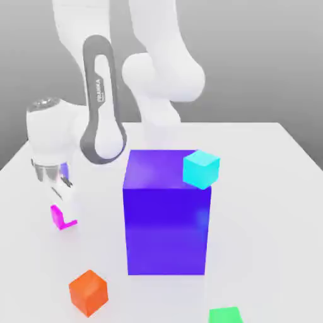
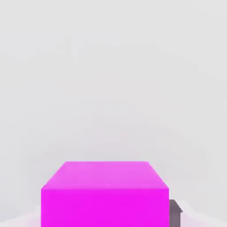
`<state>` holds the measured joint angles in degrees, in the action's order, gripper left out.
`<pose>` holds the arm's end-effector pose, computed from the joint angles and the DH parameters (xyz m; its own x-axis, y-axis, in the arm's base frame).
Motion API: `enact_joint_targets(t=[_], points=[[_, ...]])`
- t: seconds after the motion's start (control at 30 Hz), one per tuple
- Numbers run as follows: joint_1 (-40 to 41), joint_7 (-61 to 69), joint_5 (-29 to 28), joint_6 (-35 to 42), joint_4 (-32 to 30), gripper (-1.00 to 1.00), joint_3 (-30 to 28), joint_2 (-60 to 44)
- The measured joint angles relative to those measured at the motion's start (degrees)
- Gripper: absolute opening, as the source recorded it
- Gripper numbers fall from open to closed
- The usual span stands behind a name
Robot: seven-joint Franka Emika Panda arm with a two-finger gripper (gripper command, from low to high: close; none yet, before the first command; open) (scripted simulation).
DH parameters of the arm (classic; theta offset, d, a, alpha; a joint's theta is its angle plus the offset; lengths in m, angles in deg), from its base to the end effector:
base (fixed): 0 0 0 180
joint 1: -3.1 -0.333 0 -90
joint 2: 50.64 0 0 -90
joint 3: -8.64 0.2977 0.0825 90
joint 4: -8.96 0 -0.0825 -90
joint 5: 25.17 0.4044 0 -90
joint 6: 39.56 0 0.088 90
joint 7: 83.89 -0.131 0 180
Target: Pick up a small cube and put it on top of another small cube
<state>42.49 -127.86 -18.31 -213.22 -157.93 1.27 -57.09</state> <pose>0.2193 -0.2505 0.0973 -0.1305 -0.9914 0.0056 -0.9914 0.1305 -0.0049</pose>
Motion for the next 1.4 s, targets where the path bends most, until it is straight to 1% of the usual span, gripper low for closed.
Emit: enact_joint_targets(t=[0.17, 0.2, 0.27, 0.5, 0.77, 1.03, 1.4], points=[[0.20, -4.65, -7.01, 5.13, -1.51, -1.00, -2.16, 6.52], [0.52, -5.15, -7.90, 6.11, -1.85, -1.00, -2.21, 7.78], [-1.40, -4.30, -7.33, 7.62, -1.16, -1.00, -1.46, 8.57], [-10.72, 1.52, -2.35, 11.76, 5.52, -1.00, 1.71, 6.10], [-18.29, 5.16, -1.24, 16.26, 13.62, -1.00, 6.86, 2.55], [-24.52, 6.43, -3.48, 20.63, 21.67, -1.00, 11.89, -1.16], [-33.83, 5.60, -10.11, 26.76, 32.77, -1.00, 19.01, -6.59]])
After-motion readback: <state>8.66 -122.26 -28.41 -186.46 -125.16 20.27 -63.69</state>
